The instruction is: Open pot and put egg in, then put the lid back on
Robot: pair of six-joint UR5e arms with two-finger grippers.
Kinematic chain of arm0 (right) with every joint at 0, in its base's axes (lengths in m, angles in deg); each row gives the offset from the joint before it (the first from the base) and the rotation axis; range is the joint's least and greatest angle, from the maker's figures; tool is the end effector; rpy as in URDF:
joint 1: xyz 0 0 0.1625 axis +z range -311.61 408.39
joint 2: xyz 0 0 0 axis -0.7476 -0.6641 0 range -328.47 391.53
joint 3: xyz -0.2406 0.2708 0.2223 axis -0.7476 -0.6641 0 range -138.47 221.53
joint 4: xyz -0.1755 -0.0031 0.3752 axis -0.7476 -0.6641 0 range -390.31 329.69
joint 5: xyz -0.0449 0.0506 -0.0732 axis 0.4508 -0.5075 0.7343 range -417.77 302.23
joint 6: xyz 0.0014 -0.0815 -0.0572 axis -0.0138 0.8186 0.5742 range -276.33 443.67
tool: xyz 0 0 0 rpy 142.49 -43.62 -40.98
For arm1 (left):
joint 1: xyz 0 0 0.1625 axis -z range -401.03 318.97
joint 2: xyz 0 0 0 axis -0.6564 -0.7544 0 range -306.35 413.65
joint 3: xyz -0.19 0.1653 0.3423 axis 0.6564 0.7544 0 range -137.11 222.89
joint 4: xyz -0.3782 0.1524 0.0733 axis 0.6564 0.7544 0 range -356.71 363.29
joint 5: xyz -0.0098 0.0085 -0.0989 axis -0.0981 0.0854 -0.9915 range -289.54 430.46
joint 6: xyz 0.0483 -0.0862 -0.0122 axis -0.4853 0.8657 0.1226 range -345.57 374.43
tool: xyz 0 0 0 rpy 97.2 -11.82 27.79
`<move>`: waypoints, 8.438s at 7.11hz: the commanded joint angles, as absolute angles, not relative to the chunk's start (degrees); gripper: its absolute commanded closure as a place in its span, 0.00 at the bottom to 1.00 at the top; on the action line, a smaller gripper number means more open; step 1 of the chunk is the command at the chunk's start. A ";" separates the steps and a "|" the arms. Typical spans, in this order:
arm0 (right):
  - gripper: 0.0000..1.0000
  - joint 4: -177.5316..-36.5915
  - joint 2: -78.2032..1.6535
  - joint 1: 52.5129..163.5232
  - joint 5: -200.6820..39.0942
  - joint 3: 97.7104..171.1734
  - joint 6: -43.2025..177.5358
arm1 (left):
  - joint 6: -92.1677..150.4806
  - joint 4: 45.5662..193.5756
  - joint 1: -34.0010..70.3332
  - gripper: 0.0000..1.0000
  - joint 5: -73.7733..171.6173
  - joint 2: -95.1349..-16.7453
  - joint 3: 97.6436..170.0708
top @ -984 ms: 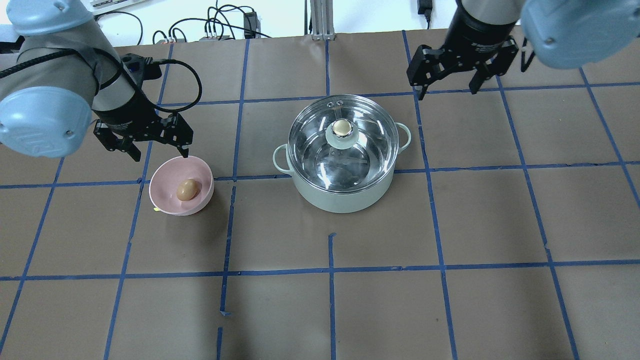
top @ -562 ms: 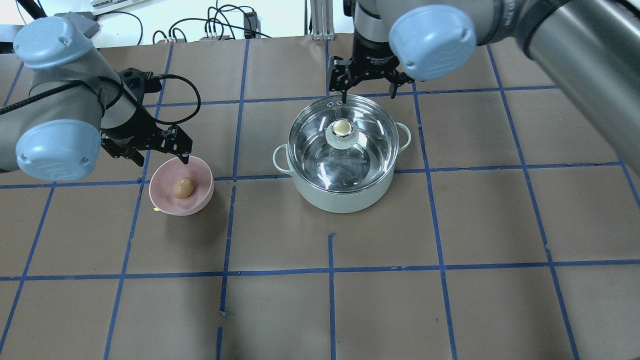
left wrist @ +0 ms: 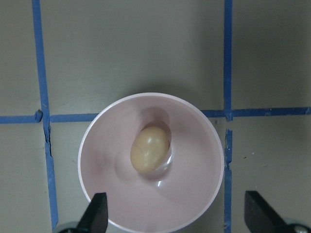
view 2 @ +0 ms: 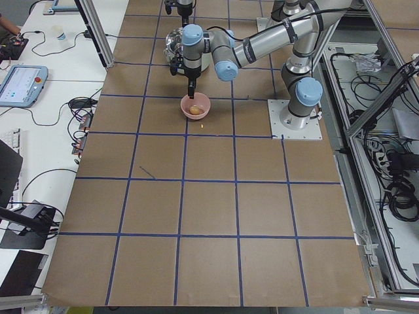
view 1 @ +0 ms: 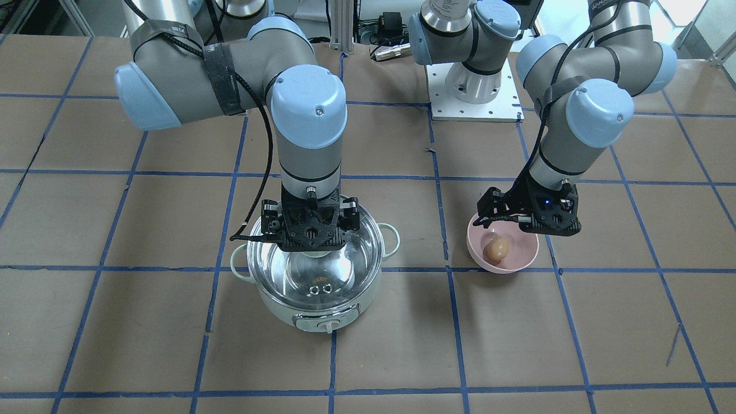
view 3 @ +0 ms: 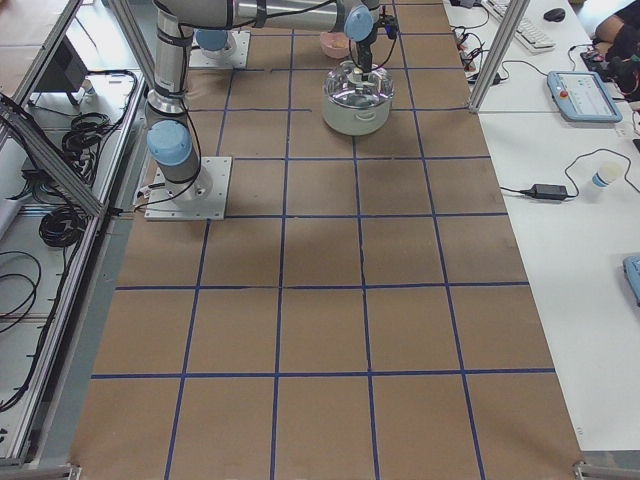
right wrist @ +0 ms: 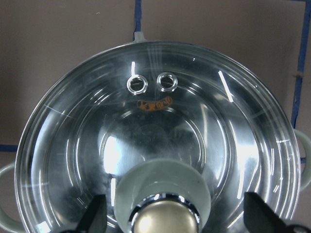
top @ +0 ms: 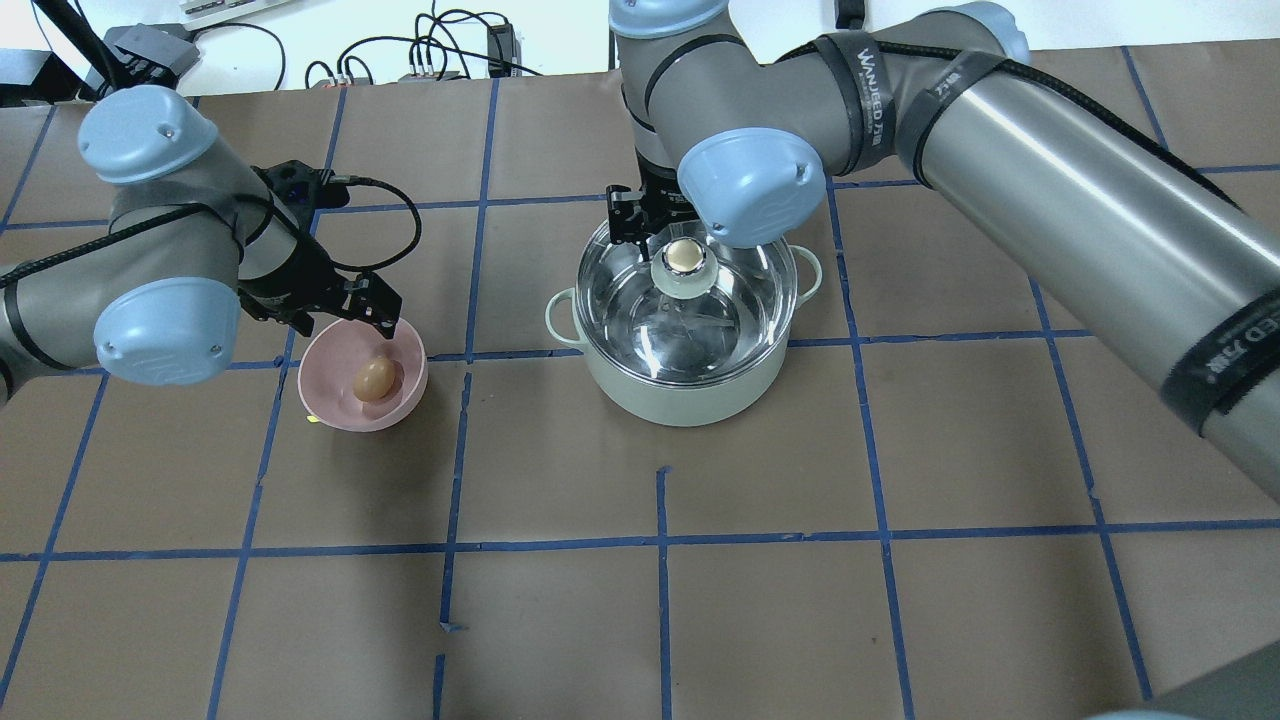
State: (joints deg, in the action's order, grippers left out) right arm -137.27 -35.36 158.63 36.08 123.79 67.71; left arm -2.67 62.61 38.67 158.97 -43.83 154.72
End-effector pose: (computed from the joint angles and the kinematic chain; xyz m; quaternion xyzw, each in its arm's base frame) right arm 0.3427 -0.5636 0.3530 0.0369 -0.9987 0.0236 0.0276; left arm -0.0443 -0.5157 0.2946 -0.0593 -0.9981 0.0147 0.0097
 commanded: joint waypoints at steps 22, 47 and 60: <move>0.94 -120.40 -56.71 141.81 34.43 127.14 77.34 | -15.63 46.53 36.75 0.00 158.78 -50.58 163.83; 0.94 -119.70 -56.71 141.81 34.07 127.14 77.34 | -14.75 46.18 36.67 0.04 159.40 -53.22 161.19; 0.94 -119.70 -56.62 141.73 33.99 127.14 77.34 | -14.93 46.36 36.67 0.15 160.10 -53.40 162.16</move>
